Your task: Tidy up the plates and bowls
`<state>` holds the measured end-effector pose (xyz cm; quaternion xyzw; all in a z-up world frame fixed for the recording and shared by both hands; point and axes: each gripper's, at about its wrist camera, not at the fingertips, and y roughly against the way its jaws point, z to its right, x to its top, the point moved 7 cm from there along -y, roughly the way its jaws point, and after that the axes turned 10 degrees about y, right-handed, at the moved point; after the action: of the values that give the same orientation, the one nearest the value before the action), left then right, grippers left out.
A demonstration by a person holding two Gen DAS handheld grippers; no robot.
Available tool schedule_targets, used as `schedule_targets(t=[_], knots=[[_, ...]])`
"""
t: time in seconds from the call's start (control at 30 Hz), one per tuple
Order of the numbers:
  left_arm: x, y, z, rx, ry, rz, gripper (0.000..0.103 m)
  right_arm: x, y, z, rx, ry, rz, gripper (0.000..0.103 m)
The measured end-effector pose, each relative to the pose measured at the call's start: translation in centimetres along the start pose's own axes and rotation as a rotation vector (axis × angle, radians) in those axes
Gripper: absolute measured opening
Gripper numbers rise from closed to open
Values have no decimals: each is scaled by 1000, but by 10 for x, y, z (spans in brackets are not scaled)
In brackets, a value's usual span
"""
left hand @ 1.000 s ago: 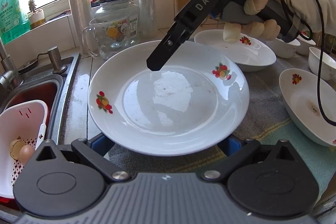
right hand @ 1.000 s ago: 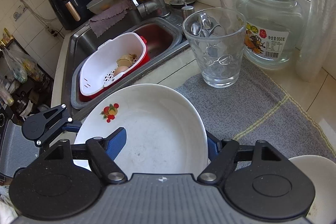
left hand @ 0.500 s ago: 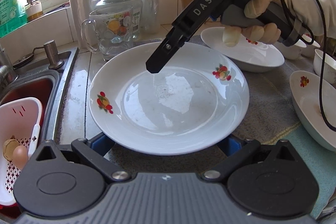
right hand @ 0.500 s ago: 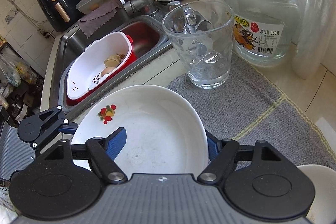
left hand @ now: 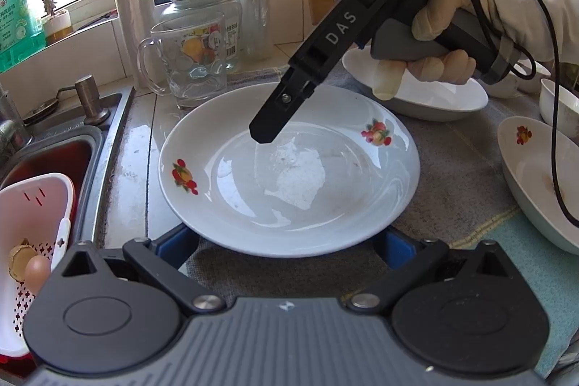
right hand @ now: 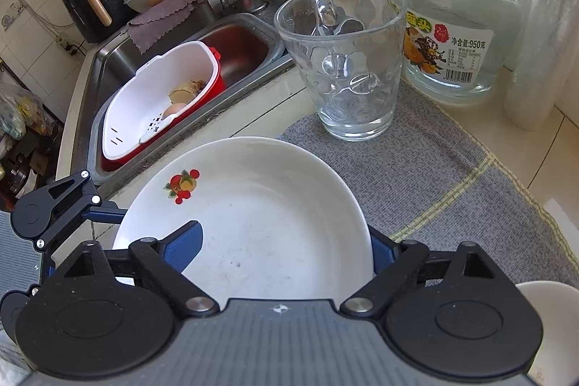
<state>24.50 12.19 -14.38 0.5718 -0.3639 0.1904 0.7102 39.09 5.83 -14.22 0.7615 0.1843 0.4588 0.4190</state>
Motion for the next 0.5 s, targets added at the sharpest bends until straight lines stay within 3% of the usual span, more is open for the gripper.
schedule_targets(t=[0.07,0.27,0.5], knots=[[0,2,0,3,0,2,102,2,2,-3,-14,11,5,103],[-2,19,-2,26,27,22,102,0,21,-13,-91,48,11,103],[-3,50,7,42,82,60,102,-11,67,-46,-189,105,79,103]])
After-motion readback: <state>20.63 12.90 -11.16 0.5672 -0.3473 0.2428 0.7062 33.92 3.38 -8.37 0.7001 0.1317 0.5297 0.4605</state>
